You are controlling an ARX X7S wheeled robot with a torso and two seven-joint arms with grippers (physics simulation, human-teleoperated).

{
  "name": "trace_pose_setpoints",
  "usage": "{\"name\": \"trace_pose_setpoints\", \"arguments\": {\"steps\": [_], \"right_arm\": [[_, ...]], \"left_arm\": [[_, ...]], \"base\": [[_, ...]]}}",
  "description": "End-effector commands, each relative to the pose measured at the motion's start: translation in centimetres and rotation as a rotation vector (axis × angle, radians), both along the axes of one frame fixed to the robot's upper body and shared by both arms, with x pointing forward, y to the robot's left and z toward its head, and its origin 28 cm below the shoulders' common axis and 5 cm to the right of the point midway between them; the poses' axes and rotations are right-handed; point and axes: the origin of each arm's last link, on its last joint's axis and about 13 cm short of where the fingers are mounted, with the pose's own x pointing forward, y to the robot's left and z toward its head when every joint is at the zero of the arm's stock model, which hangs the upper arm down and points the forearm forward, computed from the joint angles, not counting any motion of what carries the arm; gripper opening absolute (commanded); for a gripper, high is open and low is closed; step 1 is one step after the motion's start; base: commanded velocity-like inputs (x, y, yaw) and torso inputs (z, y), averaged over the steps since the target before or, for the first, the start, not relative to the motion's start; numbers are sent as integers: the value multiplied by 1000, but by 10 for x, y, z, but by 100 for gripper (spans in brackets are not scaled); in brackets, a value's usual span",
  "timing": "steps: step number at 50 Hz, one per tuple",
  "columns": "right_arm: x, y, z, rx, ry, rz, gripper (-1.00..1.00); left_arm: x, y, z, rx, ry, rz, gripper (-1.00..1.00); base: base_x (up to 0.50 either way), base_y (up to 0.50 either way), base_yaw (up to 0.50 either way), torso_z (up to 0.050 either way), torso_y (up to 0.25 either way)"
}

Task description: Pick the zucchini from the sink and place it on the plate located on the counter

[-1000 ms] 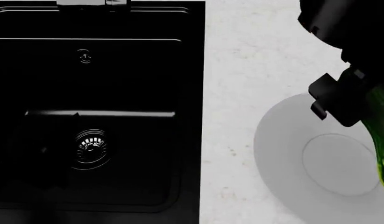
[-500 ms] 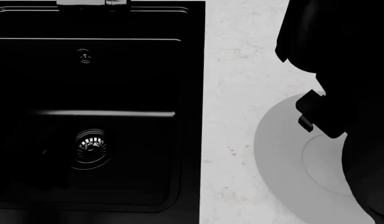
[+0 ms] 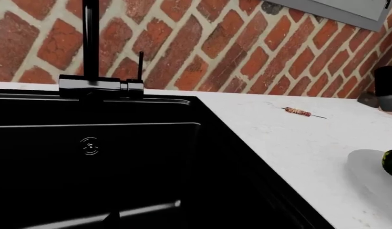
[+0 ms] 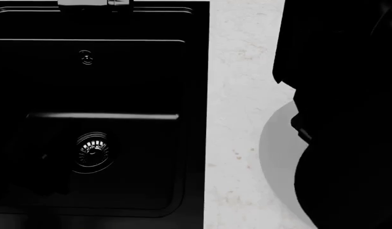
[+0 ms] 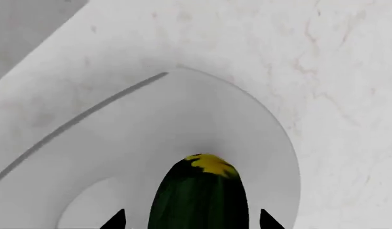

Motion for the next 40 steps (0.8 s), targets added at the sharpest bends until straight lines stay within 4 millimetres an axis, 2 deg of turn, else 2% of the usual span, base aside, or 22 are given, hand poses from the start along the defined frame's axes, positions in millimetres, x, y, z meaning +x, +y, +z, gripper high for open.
{"name": "trace_pose_setpoints", "arguments": {"steps": [1, 12, 25, 40], "right_arm": [[0, -2, 3, -5, -45, 12, 100], [-9, -5, 13, 0, -80, 15, 100], [-46, -14, 47, 35, -201, 14, 100], [-77, -29, 70, 85, -307, -6, 100]], "left_arm": [[-3, -1, 4, 14, -17, 7, 100], [-3, -2, 5, 16, -19, 3, 100], [-5, -4, 10, 19, -31, -4, 100], [-6, -7, 14, 27, -38, -10, 100]], "base": [[0, 0, 0, 0, 0], [0, 0, 0, 0, 1], [0, 0, 0, 0, 0], [0, 0, 0, 0, 1]]}}
